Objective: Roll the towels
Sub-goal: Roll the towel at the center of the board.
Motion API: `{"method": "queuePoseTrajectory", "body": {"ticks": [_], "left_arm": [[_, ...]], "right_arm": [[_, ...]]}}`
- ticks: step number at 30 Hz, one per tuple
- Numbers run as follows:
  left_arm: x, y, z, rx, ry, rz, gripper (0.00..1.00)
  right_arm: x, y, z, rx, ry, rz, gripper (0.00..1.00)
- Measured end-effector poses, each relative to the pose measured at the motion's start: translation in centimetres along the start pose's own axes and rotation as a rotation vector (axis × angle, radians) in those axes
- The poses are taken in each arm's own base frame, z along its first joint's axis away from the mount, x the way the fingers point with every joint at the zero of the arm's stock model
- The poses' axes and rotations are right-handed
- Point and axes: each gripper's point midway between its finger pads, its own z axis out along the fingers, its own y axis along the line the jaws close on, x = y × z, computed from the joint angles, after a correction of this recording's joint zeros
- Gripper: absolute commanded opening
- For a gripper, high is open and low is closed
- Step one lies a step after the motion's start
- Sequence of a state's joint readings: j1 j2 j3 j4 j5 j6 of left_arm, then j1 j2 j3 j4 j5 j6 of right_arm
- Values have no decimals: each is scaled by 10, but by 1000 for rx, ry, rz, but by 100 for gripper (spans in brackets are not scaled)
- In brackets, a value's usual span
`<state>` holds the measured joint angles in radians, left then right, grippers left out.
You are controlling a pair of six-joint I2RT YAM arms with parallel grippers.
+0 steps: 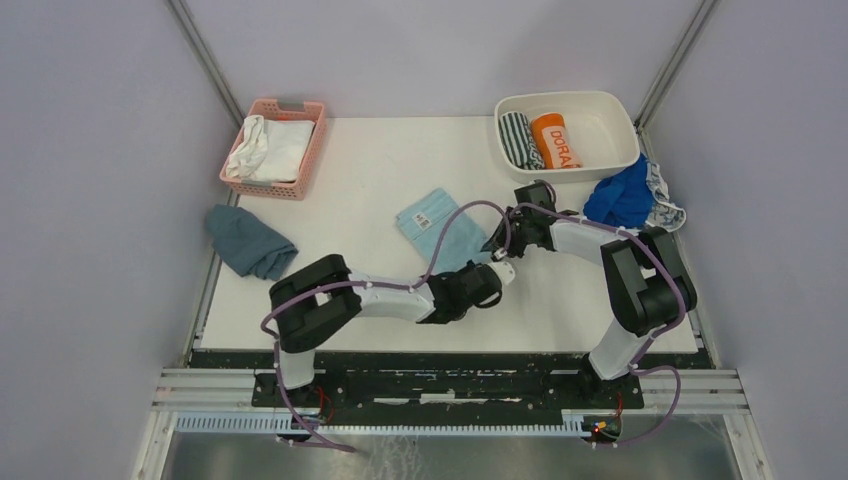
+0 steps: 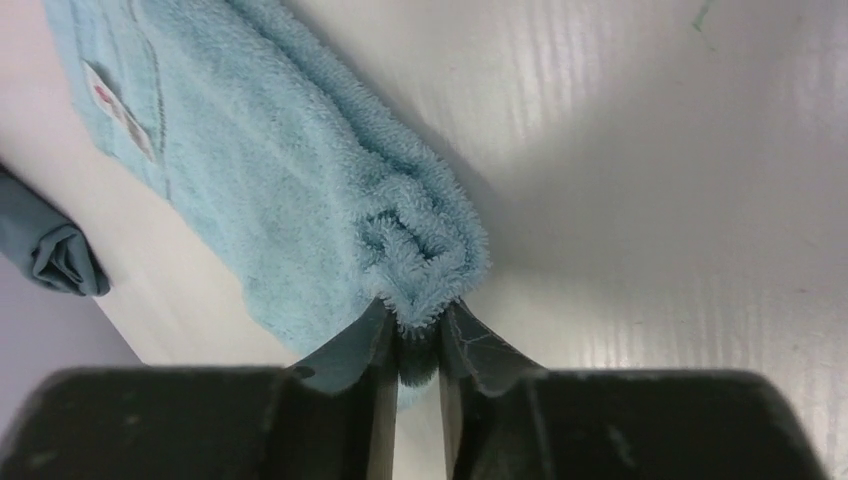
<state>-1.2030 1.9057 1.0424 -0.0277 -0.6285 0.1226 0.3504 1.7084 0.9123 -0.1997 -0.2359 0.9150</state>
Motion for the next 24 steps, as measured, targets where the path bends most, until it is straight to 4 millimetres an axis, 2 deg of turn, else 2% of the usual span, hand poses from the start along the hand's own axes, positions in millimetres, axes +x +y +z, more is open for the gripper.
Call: {"method": "queuePoseTrajectory", "body": {"ticks": [3, 7, 10, 13, 14, 18, 24], "left_arm": [[-5, 5, -2, 128, 2, -155, 3], [-12, 27, -1, 286, -1, -436, 3], [-10, 43, -1, 387, -2, -642, 3], [-5, 50, -1, 492, 19, -822, 3], [-2, 50, -1, 561, 39, -919, 3], [-8, 46, -1, 690, 52, -1077, 3], [-4, 39, 5, 813, 111, -1219, 3]], "right_arm": [[-2, 8, -3, -38, -3, -35, 39], [-10, 22, -20, -97, -34, -78, 50], [-19, 36, -36, -150, -80, -108, 53], [-23, 46, -48, -202, -124, -128, 56], [-23, 47, -48, -215, -133, -132, 57], [-16, 36, -41, -207, -125, -110, 59], [-15, 26, -22, -198, -126, -43, 64]]}}
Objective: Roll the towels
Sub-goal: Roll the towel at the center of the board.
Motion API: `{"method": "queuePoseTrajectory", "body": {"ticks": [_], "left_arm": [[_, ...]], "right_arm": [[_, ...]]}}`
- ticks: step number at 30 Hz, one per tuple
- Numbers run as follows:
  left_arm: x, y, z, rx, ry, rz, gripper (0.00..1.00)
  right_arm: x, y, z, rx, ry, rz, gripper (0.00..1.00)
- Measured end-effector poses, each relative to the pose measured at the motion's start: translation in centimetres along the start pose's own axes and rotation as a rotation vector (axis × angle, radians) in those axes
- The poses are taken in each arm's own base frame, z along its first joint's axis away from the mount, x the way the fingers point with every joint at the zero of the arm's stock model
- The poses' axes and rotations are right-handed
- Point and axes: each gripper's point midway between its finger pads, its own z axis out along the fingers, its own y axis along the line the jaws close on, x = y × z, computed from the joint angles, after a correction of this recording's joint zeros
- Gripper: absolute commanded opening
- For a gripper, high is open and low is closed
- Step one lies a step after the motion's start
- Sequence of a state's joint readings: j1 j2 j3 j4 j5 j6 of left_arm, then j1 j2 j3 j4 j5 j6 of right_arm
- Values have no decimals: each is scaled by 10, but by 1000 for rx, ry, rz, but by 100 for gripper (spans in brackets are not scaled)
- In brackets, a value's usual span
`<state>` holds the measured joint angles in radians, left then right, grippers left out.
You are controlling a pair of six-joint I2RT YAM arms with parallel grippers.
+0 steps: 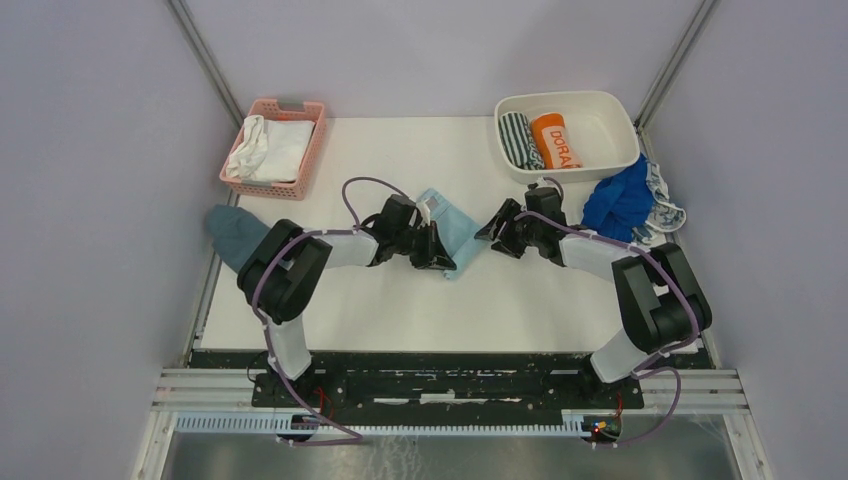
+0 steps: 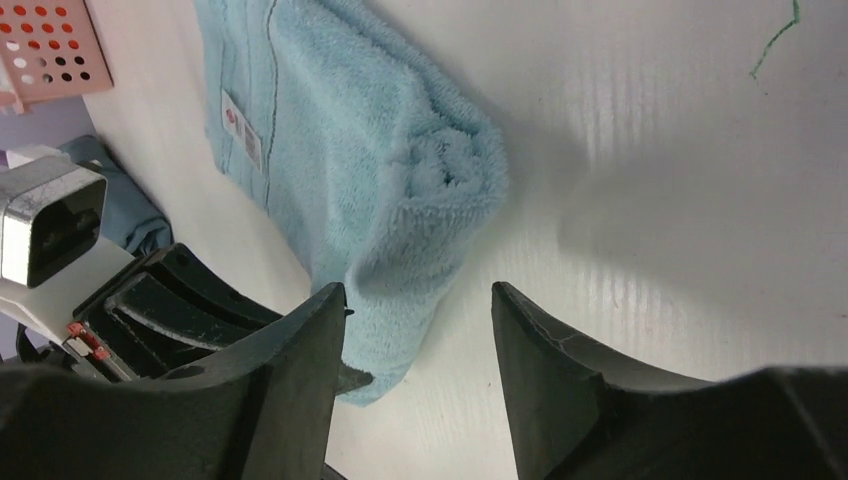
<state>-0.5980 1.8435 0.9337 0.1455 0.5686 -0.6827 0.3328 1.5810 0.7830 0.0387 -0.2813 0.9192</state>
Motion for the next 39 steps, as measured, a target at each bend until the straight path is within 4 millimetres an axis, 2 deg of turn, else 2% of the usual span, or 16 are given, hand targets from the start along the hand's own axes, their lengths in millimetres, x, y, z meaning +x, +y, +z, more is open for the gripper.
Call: {"method": "queuePoseTrajectory", "body": {"ticks": [6, 11, 19, 22, 27, 32, 33, 39], "left_arm": [[2, -1, 1, 41, 28, -61, 3], [1, 2, 3, 55, 37, -101, 3], [0, 10, 7, 68, 49, -162, 5], [-3, 12, 7, 59, 43, -170, 15], [-7, 18, 3, -24, 12, -151, 38], [-7, 13, -12, -208, -79, 8, 50], [-13, 14, -18, -254, -115, 47, 51], [27, -42, -13, -415, -215, 514, 59]], "right_arm": [[-5, -7, 17, 5, -30, 48, 62], [-2, -16, 34, 8, -23, 67, 55], [-1, -18, 47, 6, 7, 66, 23], [0, -23, 46, 44, 21, 55, 8], [1, -28, 43, 130, 46, 29, 2], [0, -32, 35, 241, 66, -9, 1], [0, -33, 33, 258, 72, -13, 1], [5, -40, 26, 321, 114, -15, 3]]}}
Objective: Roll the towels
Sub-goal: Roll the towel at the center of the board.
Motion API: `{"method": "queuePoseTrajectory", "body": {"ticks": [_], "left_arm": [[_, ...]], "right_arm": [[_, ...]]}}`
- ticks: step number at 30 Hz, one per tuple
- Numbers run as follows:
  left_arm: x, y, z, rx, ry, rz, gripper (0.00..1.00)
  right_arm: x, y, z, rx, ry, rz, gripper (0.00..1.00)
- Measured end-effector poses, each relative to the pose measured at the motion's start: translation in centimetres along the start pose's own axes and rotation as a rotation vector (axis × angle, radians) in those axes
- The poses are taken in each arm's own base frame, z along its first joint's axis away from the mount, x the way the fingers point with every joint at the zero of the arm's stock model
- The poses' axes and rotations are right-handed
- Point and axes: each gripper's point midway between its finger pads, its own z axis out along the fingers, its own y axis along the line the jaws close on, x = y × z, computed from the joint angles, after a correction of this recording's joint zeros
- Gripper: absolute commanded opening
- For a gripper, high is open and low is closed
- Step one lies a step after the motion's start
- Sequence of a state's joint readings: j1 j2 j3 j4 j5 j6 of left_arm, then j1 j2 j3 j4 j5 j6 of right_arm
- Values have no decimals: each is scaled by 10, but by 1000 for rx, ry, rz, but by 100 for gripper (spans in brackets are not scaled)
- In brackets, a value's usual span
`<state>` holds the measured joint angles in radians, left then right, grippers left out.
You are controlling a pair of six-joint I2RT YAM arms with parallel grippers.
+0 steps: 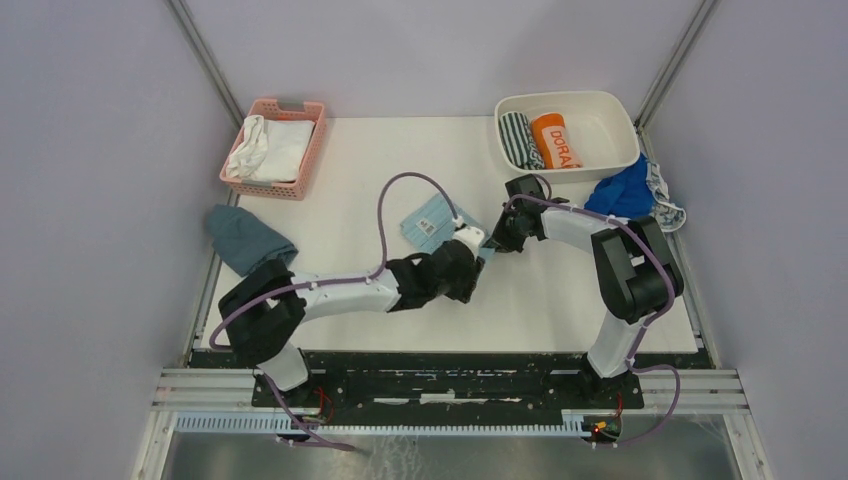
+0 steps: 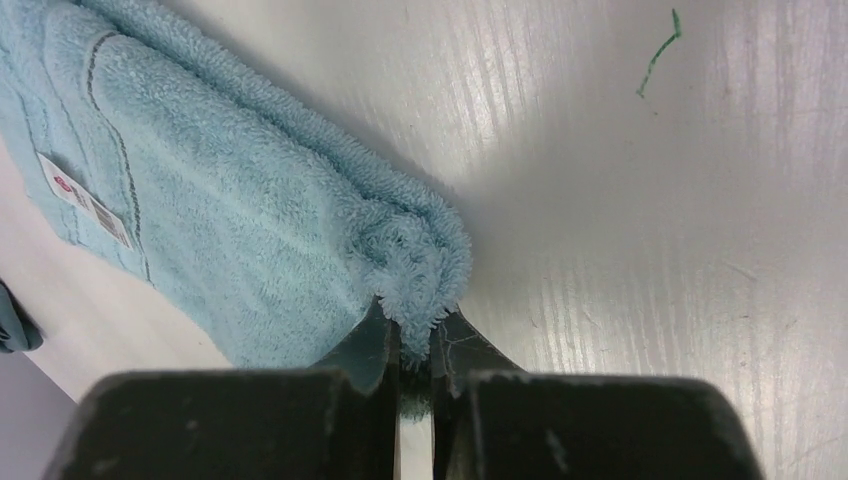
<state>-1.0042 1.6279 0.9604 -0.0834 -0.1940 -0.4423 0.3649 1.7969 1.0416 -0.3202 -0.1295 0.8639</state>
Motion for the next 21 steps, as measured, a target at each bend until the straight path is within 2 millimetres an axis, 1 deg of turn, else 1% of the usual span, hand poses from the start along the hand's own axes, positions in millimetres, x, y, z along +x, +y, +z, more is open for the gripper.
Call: {"method": "queuePoseTrajectory", "body": {"ticks": [2, 3, 5, 7, 11, 14, 18, 21], "left_arm": [[5, -15, -6, -30, -36, 133, 61], [7, -19, -8, -60, -55, 210, 62], [9, -24, -10, -114, -84, 327, 63], [7, -24, -5, -183, -103, 427, 63], [6, -16, 14, -320, -107, 584, 64], [12, -6, 23, -384, -85, 673, 64], [14, 1, 31, -427, -74, 741, 64], [17, 7, 38, -463, -62, 770, 62]], "right_arm": [[1, -1, -1, 8, 7, 0, 4], [2, -1, -1, 13, 12, 0, 4], [2, -2, -2, 20, 19, 1, 4], [3, -2, -2, 26, 26, 2, 4], [4, -2, -1, 29, 34, 3, 4], [4, -2, -1, 29, 35, 3, 3], [4, -2, -1, 29, 35, 4, 4], [4, -2, -1, 29, 36, 3, 4]]}}
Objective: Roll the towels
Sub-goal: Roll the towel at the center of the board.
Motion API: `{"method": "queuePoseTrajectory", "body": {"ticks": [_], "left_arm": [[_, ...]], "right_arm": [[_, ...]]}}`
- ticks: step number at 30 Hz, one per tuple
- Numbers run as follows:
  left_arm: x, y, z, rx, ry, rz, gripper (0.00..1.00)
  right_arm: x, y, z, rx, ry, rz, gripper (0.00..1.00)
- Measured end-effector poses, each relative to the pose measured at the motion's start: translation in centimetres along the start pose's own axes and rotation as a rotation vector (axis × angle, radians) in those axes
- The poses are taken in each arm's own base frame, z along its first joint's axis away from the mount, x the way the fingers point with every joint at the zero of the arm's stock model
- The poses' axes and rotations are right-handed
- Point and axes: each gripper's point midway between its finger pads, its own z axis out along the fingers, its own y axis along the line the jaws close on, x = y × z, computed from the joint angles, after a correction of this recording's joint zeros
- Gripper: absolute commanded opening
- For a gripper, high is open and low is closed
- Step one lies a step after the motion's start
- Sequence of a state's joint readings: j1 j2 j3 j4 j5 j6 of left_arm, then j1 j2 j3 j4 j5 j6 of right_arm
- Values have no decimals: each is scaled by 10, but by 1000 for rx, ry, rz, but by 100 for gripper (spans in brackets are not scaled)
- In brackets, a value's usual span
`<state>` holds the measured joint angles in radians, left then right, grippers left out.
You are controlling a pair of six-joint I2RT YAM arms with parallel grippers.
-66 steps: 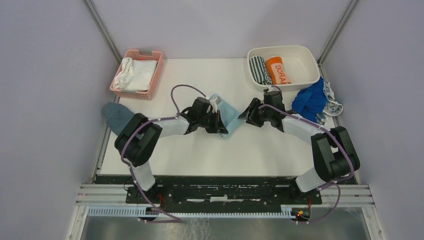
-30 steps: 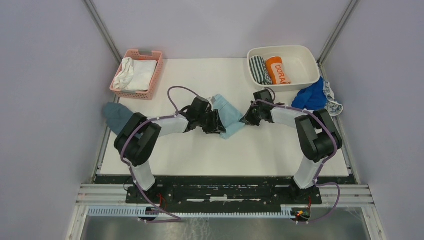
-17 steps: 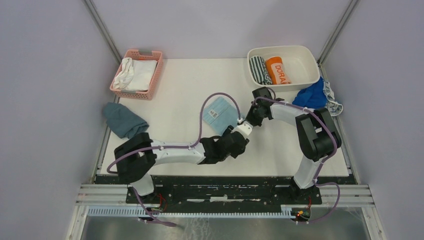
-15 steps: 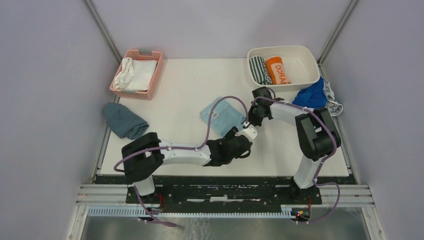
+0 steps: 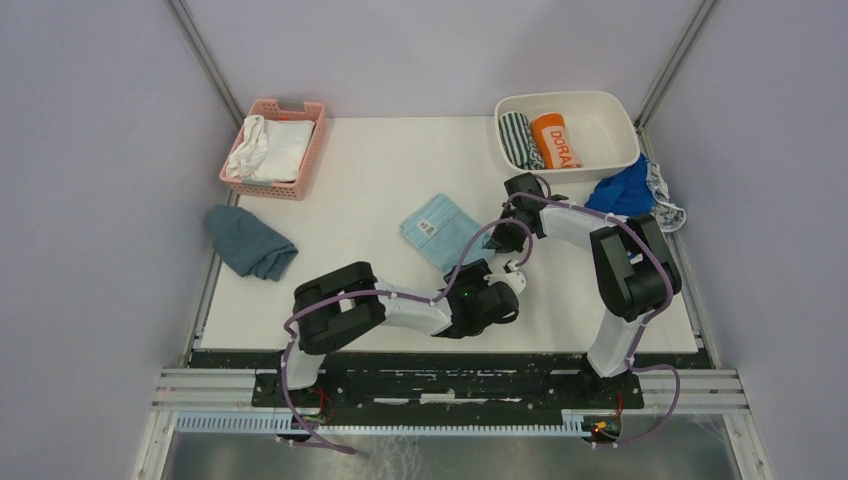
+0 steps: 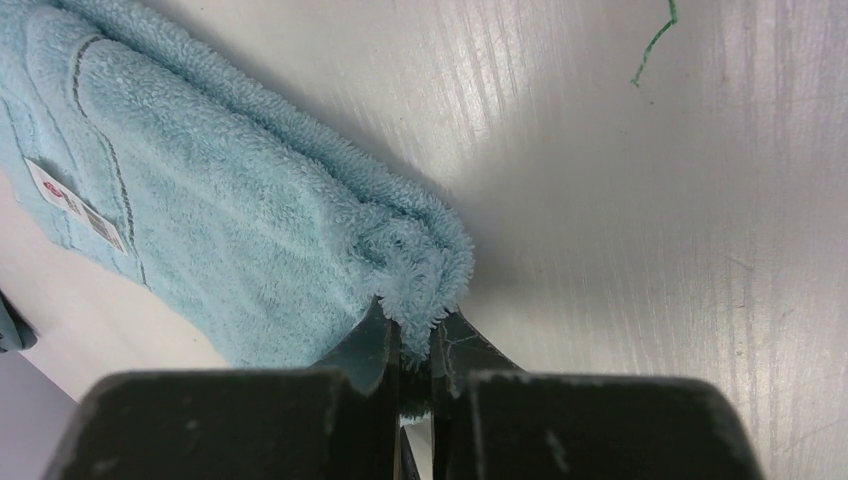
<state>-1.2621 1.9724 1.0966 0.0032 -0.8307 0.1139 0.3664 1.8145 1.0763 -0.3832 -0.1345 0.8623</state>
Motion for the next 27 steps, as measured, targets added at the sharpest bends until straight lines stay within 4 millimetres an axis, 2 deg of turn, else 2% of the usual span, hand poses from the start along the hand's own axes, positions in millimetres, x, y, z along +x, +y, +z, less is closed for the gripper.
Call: {"method": "queuePoseTrajectory", "body": {"ticks": [2, 7, 12, 15, 19, 24, 27], "left_arm": [[1, 3, 5, -33, 6, 13, 57], [7, 7, 14, -41, 28, 8, 28], [10, 5, 18, -9, 39, 7, 6], [9, 3, 16, 52, 40, -14, 3], [5, 9, 14, 198, 47, -171, 3], [4, 24, 16, 399, 69, -449, 3], [6, 28, 18, 529, 95, -616, 3]], "right_arm": [[0, 0, 0, -1, 1, 0, 4], [2, 2, 0, -12, 9, -1, 8], [3, 8, -1, -46, 22, -26, 26], [1, 11, -4, -64, 16, -56, 37], [-7, 23, -21, -131, -21, -87, 49], [-17, 41, -47, -242, -115, -109, 58], [-19, 44, -53, -278, -149, -113, 60]]}}
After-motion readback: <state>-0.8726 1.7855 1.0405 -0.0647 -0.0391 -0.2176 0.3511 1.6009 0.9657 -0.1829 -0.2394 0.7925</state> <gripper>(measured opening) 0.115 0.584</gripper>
